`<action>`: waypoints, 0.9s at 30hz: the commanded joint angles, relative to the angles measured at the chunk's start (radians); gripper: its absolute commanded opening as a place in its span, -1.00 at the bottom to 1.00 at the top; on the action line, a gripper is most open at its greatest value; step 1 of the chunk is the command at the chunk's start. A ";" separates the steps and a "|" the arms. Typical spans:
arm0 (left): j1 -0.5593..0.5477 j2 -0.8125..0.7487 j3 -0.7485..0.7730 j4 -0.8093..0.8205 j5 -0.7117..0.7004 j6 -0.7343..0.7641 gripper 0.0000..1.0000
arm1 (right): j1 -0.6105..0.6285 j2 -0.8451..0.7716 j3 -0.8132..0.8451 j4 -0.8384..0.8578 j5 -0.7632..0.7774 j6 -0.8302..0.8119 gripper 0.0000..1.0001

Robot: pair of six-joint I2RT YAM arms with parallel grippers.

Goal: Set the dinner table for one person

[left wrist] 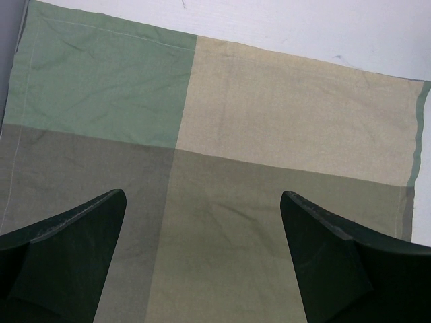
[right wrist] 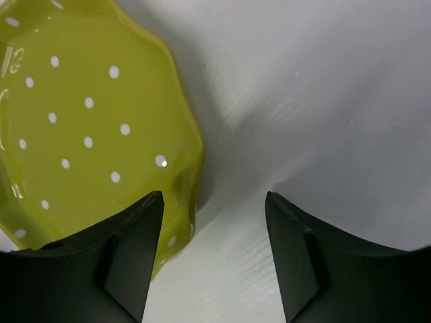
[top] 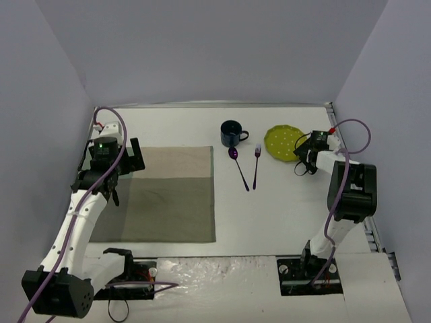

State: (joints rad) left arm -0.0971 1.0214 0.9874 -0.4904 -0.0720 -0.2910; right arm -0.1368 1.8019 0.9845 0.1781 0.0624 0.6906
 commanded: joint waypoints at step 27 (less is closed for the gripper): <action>-0.020 0.006 0.013 0.044 0.004 0.000 0.94 | -0.050 0.015 0.063 -0.008 -0.139 0.042 -1.00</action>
State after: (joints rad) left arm -0.0971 1.0247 0.9871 -0.4900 -0.0764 -0.2908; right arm -0.1577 1.8801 1.0500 0.2164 -0.0072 0.7334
